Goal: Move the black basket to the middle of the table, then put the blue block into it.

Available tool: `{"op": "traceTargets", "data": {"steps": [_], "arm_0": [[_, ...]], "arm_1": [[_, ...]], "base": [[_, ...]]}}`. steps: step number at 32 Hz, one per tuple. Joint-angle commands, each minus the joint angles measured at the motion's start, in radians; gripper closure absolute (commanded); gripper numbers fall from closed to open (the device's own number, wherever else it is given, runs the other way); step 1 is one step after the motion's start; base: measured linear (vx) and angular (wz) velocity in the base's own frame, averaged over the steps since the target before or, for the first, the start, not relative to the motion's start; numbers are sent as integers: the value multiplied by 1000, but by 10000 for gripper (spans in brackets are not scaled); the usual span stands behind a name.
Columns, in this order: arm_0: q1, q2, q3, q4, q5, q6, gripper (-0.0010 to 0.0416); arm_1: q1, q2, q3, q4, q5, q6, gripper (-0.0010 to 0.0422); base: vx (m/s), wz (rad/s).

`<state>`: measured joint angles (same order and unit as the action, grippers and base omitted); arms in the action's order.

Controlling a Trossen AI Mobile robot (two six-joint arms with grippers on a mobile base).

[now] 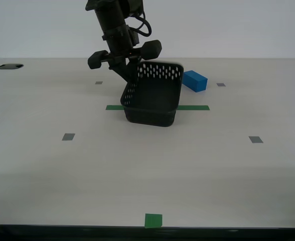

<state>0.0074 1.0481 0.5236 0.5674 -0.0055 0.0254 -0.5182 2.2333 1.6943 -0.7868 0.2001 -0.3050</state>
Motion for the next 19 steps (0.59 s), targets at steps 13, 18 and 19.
{"op": "traceTargets", "data": {"steps": [13,18,19], "arm_0": [[5,2,93,-177,-1,-9,406],[7,27,235,-431,-1,-11,405],[7,31,275,-508,-1,-12,405]], "arm_1": [[66,-62,0,39,1,-6,200],[109,-101,0,59,-2,10,286],[121,-108,0,59,-2,20,312]], "base": [[0,0],[0,0],[0,0]]}}
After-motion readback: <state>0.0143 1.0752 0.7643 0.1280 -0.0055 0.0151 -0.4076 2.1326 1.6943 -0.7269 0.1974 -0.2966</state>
